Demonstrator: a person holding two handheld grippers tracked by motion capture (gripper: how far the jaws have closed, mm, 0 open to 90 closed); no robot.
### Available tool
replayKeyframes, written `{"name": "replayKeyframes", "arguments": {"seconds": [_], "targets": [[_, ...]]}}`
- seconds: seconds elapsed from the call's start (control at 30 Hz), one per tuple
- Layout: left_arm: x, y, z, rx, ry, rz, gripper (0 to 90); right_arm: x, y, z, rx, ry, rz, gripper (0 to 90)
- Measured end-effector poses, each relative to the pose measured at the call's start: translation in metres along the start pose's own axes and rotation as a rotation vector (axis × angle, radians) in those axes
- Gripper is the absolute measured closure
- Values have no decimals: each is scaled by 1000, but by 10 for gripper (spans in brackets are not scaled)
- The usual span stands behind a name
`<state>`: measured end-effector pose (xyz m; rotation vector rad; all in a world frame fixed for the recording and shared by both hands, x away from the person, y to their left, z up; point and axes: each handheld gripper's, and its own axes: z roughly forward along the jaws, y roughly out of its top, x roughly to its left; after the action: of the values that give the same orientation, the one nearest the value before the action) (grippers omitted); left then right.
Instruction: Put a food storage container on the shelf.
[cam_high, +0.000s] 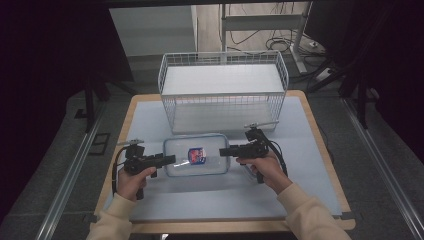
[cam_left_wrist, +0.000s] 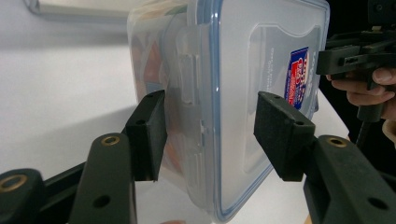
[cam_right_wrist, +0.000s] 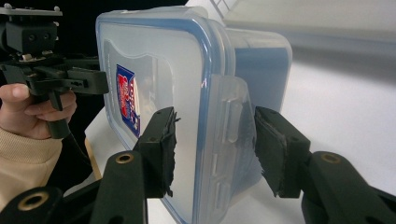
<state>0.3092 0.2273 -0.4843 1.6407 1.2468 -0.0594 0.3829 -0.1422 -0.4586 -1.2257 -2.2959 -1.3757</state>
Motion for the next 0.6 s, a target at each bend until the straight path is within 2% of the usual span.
{"name": "replayKeyframes", "arguments": {"seconds": [0.43,0.47,0.6], "targets": [[-20,27,-1,-34,-12,57,463,7,14,-25,-64,-15,-48,507],[-23,32,-1,-38,-11,73,464,8,17,-29,-76,-15,-56,507],[-30,40,-2,-45,-14,93,465,10,22,-38,-96,-18,-74,507]]}}
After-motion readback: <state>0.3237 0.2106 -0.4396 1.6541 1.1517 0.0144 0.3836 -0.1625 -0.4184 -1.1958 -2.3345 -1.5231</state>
